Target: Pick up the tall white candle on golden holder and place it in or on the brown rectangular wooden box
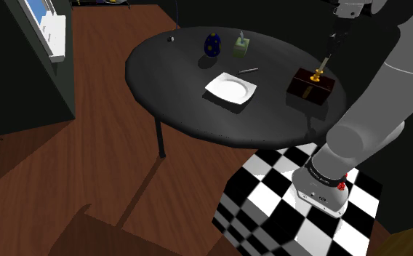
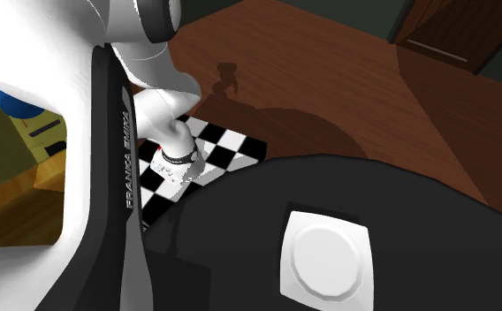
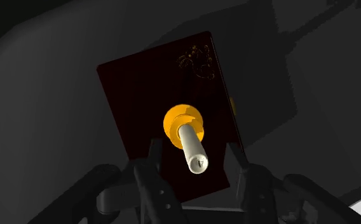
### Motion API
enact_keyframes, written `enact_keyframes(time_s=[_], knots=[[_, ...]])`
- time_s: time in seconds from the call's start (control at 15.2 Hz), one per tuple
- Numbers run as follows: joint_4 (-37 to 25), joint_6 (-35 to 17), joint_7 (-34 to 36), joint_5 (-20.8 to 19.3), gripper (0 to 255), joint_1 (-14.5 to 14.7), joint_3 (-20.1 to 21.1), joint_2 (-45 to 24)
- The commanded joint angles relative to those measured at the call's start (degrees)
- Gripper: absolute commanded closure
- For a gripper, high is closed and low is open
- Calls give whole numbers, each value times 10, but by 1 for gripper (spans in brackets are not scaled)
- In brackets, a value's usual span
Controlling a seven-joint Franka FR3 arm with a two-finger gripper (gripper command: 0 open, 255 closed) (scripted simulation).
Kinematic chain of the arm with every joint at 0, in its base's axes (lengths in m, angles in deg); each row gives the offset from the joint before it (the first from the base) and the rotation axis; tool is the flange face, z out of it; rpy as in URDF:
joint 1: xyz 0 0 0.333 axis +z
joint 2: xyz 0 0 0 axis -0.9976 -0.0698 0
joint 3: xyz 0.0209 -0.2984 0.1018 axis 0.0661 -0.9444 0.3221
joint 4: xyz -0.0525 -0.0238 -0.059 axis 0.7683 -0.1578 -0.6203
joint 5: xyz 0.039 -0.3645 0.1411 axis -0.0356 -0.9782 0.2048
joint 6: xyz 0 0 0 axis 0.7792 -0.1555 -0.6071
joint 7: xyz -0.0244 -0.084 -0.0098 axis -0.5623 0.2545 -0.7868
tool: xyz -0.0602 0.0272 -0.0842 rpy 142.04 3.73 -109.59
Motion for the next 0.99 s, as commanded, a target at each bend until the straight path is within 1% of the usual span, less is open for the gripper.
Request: enact_keyframes(time_s=[0.0, 0.26, 0.53, 0.92], knots=[[0, 0, 0, 0, 0, 0, 0, 0], [0, 0, 0, 0, 0, 0, 0, 0], [-85, 75, -6, 8, 0, -4, 0, -12], [-85, 75, -6, 8, 0, -4, 0, -12]])
